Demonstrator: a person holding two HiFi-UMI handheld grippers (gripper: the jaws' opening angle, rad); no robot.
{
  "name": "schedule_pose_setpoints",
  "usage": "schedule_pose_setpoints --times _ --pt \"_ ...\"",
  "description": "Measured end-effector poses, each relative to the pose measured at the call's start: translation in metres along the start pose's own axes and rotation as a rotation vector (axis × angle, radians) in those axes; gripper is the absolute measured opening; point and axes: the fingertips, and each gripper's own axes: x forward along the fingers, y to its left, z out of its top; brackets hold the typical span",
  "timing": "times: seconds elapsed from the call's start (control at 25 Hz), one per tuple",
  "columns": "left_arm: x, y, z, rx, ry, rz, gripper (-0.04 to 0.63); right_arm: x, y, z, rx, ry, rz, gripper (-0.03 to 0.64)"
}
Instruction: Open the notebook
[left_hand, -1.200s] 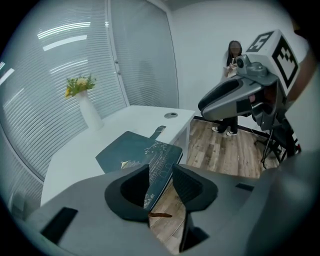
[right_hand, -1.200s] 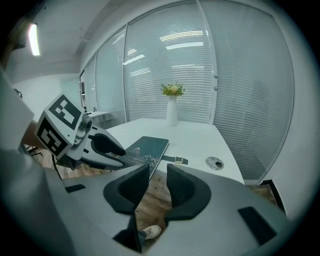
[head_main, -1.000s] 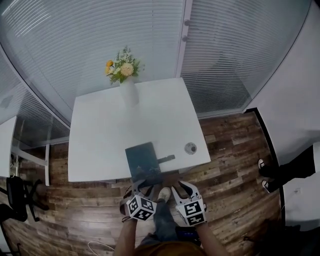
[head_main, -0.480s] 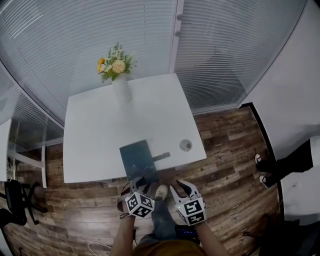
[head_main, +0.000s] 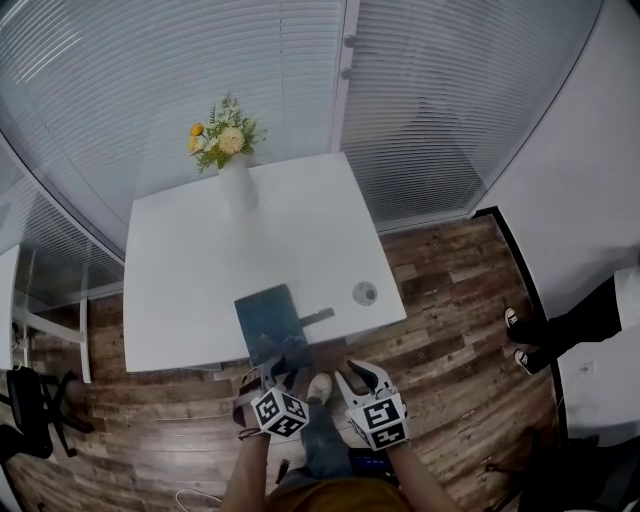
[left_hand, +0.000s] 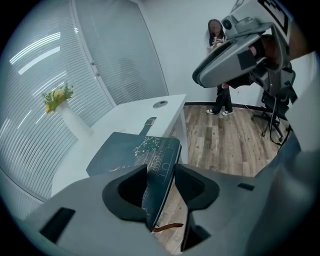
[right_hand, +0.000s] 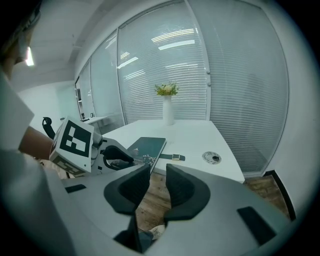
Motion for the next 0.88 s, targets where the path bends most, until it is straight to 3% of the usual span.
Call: schedule_pose_setpoints --times 0.28,0.68,0.88 --pt "-0.001 -0.005 0.001 0.027 0.020 -0.044 0.172 -0.007 0.001 0.007 0.014 -0.018 -0.012 0.100" --pt "-0.003 -0.008 0.005 0.103 0.015 -0.038 0.118 -0.013 -0.006 0.014 0.012 -0.055 -0.037 0.086" --pt "-0.005 -0.005 0.004 0.102 0.011 -0.044 0.107 -0.016 -0.002 0.011 0.015 -0.063 -0.042 0.081"
